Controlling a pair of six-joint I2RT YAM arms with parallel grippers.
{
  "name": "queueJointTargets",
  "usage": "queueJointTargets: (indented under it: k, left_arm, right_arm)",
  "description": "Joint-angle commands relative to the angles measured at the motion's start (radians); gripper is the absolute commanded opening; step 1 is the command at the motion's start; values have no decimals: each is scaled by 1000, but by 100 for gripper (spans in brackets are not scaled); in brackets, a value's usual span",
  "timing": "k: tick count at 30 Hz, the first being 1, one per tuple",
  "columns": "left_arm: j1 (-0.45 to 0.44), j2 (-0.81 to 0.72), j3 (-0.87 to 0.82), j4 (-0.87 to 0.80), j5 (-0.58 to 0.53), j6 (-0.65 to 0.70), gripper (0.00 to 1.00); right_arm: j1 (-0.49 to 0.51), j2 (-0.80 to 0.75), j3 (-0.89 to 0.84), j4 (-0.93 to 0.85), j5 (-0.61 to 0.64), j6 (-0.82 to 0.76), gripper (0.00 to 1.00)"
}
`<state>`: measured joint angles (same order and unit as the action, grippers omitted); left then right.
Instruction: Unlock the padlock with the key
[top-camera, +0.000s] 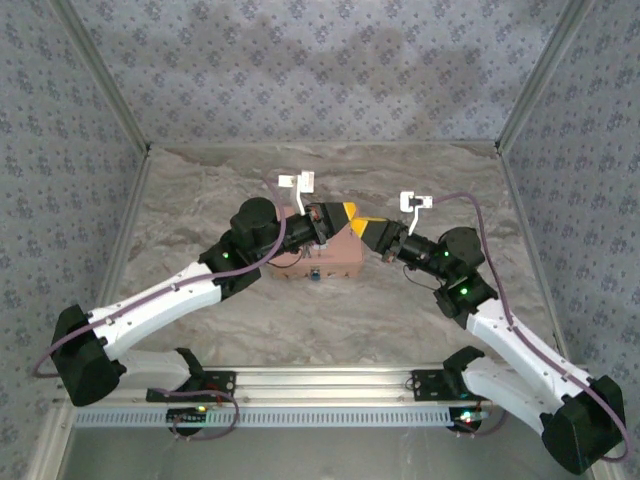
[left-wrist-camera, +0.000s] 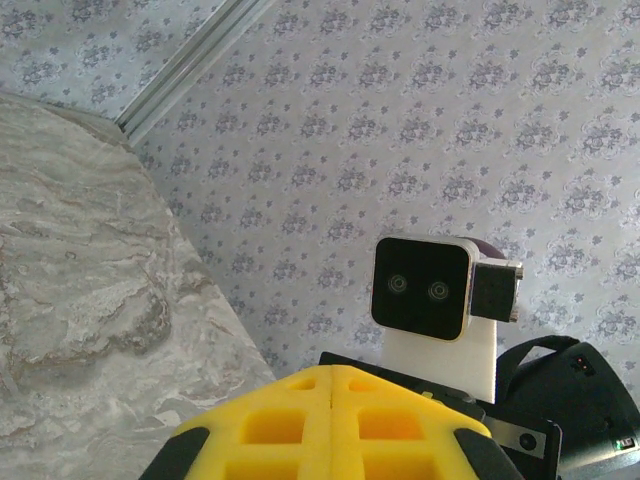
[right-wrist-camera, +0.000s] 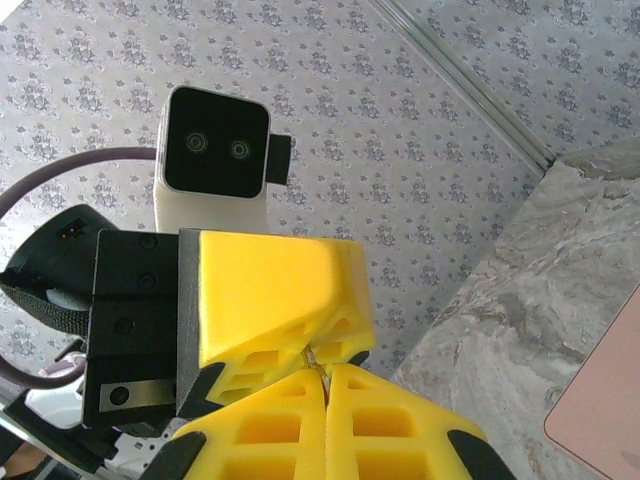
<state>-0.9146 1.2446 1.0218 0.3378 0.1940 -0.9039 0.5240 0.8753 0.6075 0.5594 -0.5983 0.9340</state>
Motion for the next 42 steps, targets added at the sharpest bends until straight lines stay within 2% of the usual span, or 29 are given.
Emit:
queueJointTargets:
  k: [1,5,6,8,9,13,16,20,25,32,37,42]
  left_arm:
    - [-2,-9,-6,41,34,-9,0]
    - [-1,-35,-19,26,0,9,0]
    - [-2,-42,-19,11,-7,16,5]
    - [2,-59,-19,-18,-22,32,41]
    - [4,-68,-21,-31,-32,40,52]
    - [24,-138,-49,-106,-107,74,84]
    - [36,-196,-70,-196,-136,107,86]
    - [38,-254,-84,-403,-189,142,88]
    - [39,-283,-180,-555,-209,88,88]
    - [38,-269,-406,-440,-221,-10,89]
    - [39,-181,-452,-366,-245,13,89]
    - [78,-86,-455,-256,-252,56,89]
  right_arm:
    - [16,2,38,-14,10,-31,0]
    - [-20,-35,9,-16,38,-17,0]
    - [-23,-40,12,-31,35,-25,0]
    - [-19,-37,27,-56,15,-38,0]
    - [-18,-37,32,-73,11,-45,0]
    - [-33,-76,32,-159,24,-83,0]
    - [-56,-106,35,-245,31,-116,0]
    - [-95,-134,60,-428,55,-204,0]
    - [-142,-120,99,-654,147,-330,0]
    - [-153,-33,97,-735,265,-430,0]
    - [-144,19,74,-726,318,-441,0]
    - [-125,57,64,-718,365,-448,0]
